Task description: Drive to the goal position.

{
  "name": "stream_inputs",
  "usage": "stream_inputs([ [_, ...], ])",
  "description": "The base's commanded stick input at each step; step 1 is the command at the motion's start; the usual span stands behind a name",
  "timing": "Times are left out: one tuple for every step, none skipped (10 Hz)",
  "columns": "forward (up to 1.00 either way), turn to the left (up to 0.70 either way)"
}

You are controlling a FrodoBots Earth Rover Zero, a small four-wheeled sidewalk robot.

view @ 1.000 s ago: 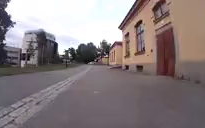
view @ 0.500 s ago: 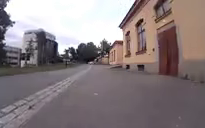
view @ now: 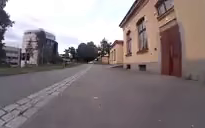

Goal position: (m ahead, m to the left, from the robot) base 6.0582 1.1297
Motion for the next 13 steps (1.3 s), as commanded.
stream_inputs([
  [0.45,0.00],
  [0.45,0.00],
  [0.45,0.00],
  [0.45,0.00],
  [0.45,0.00],
  [0.45,0.00],
  [0.45,0.00],
  [0.45,0.00],
  [0.45,0.00],
  [0.45,0.00],
  [0.45,0.00],
  [0.45,0.00],
  [0.45,0.00],
])
